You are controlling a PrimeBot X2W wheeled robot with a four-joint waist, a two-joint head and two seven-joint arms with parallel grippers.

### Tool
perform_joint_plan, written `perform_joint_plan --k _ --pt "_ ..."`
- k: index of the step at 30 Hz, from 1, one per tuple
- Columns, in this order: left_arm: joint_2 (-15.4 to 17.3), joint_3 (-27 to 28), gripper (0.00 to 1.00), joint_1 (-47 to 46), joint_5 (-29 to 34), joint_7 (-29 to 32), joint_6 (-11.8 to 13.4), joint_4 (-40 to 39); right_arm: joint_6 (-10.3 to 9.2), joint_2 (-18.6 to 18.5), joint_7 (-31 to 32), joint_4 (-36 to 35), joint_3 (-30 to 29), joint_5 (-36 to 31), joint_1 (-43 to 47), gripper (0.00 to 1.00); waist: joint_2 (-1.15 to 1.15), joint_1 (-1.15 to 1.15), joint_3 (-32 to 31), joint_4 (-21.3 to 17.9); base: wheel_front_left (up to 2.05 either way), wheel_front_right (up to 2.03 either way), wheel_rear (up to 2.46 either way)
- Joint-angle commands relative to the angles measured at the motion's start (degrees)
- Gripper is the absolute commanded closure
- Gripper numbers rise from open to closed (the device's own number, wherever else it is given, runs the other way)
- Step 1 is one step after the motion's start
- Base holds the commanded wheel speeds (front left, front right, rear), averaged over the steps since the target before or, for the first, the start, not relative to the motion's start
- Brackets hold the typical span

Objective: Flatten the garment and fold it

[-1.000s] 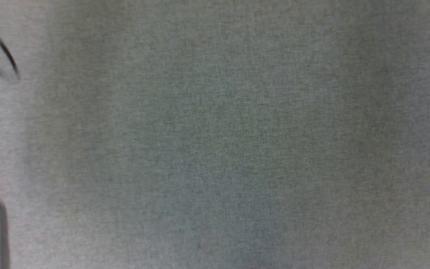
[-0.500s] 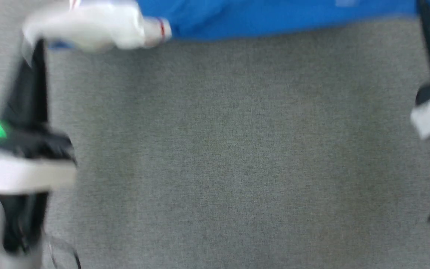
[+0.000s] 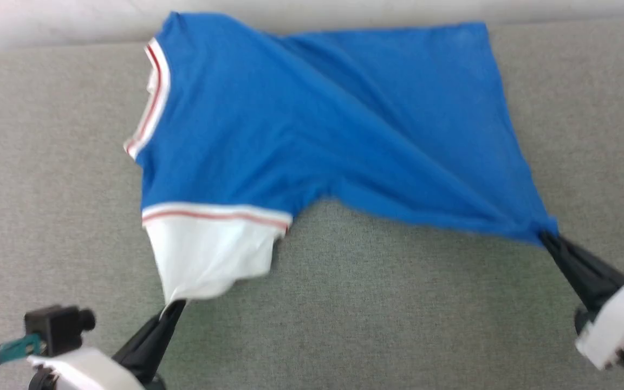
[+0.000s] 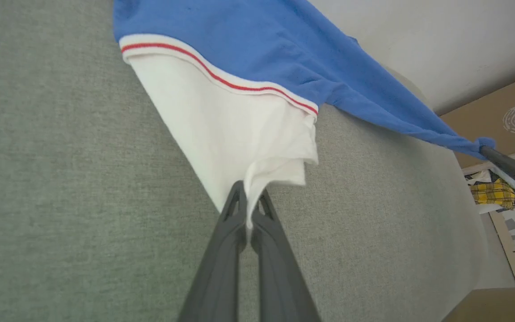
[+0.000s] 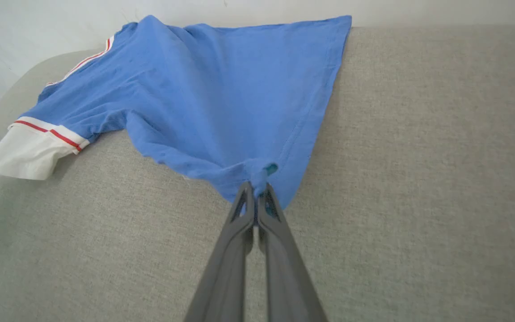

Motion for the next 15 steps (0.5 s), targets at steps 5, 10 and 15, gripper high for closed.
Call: perform_joint_plan --k 5,10,15 --pt "1.7 3.4 1.0 5.9 -4.4 3.2 2.7 -2.1 -0.04 -2.8 1.3 0.7 -1.3 1.8 5.7 1.0 -0.01 0.01 -5.3 0.7 0.0 0.0 0.0" --pt "2.7 5.9 1.0 13.3 -8.6 6.7 5.3 -6.7 -0.04 -1.8 5.9 0.1 -4.1 4.5 12.5 1.0 -0.01 0.01 -7.5 0.9 0.0 0.0 0.0" --pt "2.1 7.7 1.0 19.4 -12.3 7.6 5.9 -10.6 -0.04 0.9 12.8 -0.2 -7.0 5.9 20.1 1.0 -0.01 0.01 -8.7 1.4 0.0 0.0 0.0"
